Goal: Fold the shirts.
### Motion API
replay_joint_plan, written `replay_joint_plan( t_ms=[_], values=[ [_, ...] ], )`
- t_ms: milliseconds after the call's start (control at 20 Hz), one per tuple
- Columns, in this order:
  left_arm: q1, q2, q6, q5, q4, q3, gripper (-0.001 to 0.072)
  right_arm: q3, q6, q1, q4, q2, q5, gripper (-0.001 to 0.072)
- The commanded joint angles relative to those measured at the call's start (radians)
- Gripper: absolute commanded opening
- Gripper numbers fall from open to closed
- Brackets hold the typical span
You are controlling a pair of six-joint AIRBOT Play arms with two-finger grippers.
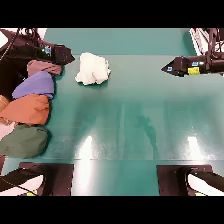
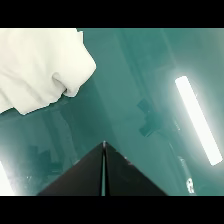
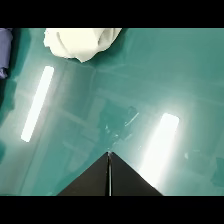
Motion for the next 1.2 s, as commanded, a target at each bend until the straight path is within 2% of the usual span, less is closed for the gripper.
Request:
replay_joint_plan(
  t_ms=[0, 650, 1000, 1050, 1100, 1150],
  values=[
    [0.0, -0.002, 0.0, -0.001, 0.001, -0.001, 0.0027, 0.0, 0.0, 0.001, 0.0, 0.0, 0.0, 0.0019],
    [0.0, -0.001, 0.0, 0.007, -0.002, -0.001, 0.0026, -0.003, 0.0, 0.001, 0.001, -0.003, 0.0, 0.002],
    [0.0, -0.003, 0.002, 0.153, -0.023, -0.002, 0.0028, -0.003, 0.0, 0.002, 0.002, -0.003, -0.018, 0.002],
    [0.0, -0.008, 0.007, 0.172, -0.018, -0.002, 0.0084, -0.003, 0.0, 0.005, 0.002, -0.003, -0.017, 0.002],
    [0.0, -0.024, 0.037, 0.196, -0.011, -0.002, 0.0484, -0.003, 0.0, 0.007, 0.002, -0.003, -0.016, 0.0019],
    [0.0, -0.053, 0.032, 0.222, -0.005, -0.002, 0.0632, -0.003, 0.0, 0.007, 0.002, -0.003, -0.016, 0.0019]
  ],
)
